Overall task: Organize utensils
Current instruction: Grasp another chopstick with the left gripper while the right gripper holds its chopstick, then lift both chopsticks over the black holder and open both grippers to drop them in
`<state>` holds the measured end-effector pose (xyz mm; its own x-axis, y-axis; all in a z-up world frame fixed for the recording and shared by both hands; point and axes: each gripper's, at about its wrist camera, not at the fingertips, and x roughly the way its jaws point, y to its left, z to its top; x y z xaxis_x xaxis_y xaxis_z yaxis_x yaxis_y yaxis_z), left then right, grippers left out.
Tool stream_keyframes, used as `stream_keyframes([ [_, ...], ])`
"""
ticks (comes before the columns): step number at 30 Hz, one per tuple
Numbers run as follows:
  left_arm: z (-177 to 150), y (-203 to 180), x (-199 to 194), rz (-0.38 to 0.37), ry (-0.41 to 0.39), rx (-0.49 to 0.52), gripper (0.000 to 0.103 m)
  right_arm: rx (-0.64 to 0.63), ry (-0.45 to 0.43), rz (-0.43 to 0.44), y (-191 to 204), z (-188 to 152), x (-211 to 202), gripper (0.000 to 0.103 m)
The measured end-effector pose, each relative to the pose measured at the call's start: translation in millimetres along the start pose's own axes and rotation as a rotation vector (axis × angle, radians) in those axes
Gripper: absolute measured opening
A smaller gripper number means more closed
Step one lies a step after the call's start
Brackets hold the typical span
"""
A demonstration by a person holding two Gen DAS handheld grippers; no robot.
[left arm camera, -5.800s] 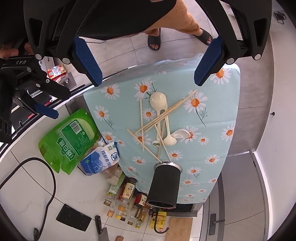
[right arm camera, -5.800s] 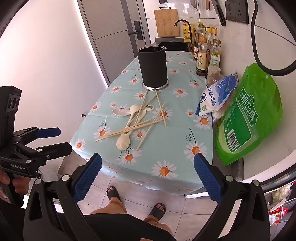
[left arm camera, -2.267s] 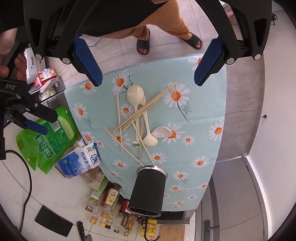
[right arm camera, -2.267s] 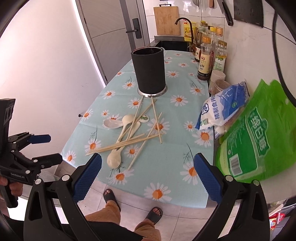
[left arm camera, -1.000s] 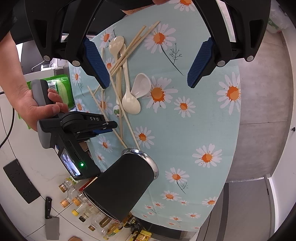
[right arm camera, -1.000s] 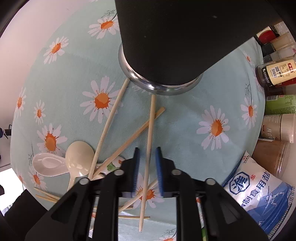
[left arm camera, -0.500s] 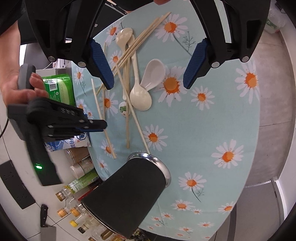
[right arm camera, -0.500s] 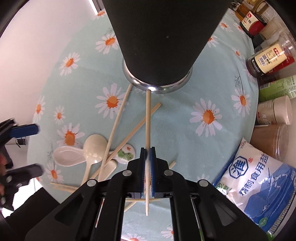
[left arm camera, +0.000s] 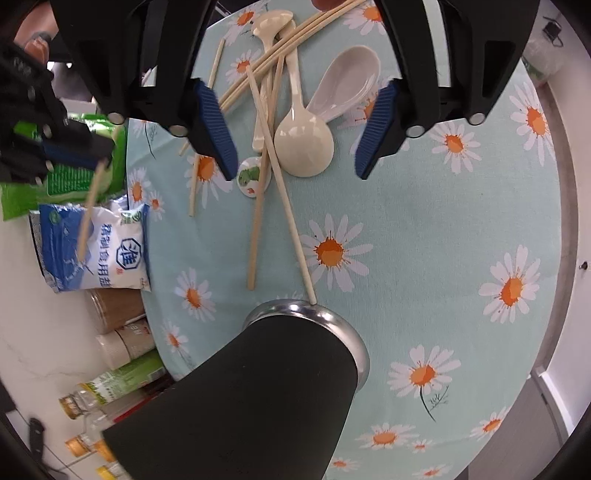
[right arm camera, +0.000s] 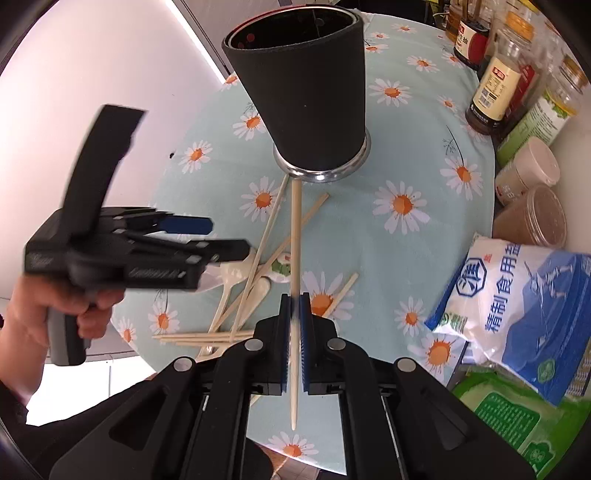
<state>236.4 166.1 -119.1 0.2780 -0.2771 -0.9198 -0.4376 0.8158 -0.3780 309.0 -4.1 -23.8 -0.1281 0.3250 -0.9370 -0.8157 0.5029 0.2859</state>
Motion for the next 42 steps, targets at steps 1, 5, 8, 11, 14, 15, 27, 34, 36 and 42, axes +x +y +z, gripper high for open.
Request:
stream_keyframes([
  [1,3,1,4,0.000,0.010,-0.023,0.053,0.010,-0.002,0.009,-3,-4,-5,0.006],
  [5,12,3,16,0.035,0.033,-0.094,0.035,0.027,-0.023,0.047,-13,-14,-5,0.006],
  [8,13,-1,23,0.050,0.047,-0.125,0.030,0.028,-0.034,0.074,-16,-18,-6,0.006],
  [11,13,-9,30,0.090,0.055,-0.134,0.029,0.014,-0.050,0.099,-16,-20,-9,0.006],
  [14,15,-15,30,0.115,0.046,-0.142,0.022,0.001,-0.061,0.126,-16,-21,-13,0.006],
  [15,15,-16,30,0.128,0.046,-0.146,0.020,-0.001,-0.063,0.137,-16,-22,-14,0.006],
  [27,14,-31,29,0.182,0.027,-0.221,0.004,-0.004,-0.073,0.237,-25,-27,-18,0.006],
  [34,3,-35,5,0.171,-0.011,-0.251,0.004,0.005,-0.053,0.273,-23,-26,-7,0.006],
  [36,-1,-33,-5,0.157,-0.021,-0.254,0.004,0.002,-0.049,0.273,-21,-26,-4,0.006],
  [42,-7,-17,-30,0.091,-0.066,-0.241,0.004,-0.004,-0.084,0.257,-13,-19,-6,0.006],
])
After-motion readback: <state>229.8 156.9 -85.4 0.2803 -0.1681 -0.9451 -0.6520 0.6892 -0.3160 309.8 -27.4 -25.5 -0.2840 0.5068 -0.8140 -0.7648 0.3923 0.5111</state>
